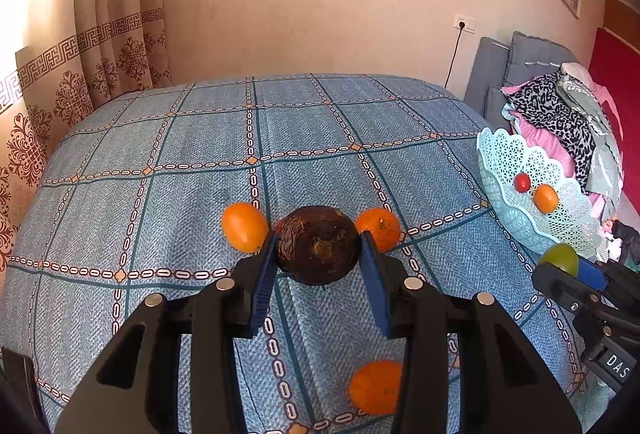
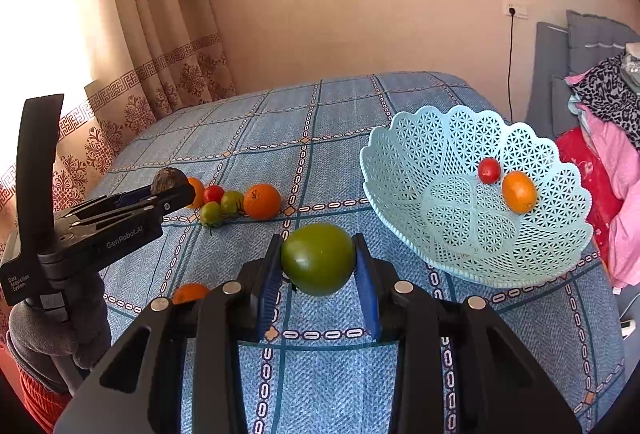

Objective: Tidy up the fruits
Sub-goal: 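Carry the brown fruit and green tomato into the blue basket and release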

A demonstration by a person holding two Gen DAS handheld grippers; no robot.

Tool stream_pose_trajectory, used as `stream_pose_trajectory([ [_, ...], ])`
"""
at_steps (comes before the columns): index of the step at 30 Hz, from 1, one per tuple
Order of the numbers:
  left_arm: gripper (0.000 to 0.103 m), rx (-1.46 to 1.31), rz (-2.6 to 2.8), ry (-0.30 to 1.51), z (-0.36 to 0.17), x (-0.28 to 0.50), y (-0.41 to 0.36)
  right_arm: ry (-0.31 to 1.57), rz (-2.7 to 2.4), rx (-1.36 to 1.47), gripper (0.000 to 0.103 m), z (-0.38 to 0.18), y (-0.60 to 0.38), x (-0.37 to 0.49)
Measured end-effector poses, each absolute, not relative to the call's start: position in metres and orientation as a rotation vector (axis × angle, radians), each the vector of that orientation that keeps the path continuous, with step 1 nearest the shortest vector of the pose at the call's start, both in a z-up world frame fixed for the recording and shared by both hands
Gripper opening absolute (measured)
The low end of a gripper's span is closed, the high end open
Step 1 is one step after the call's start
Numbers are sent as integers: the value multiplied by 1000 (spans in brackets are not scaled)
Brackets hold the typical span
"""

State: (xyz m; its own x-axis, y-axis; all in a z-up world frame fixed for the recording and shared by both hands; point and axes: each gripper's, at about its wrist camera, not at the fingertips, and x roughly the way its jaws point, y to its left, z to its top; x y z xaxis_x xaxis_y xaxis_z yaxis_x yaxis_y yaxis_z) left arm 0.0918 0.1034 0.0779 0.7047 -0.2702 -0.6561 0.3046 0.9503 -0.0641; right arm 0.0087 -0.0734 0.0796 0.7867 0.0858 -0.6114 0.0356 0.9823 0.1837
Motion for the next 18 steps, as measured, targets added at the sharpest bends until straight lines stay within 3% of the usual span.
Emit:
stream_pose_trajectory([
  [18,42,124,-407,642,120,68,60,568,-53,253,35,112,-115,-8],
])
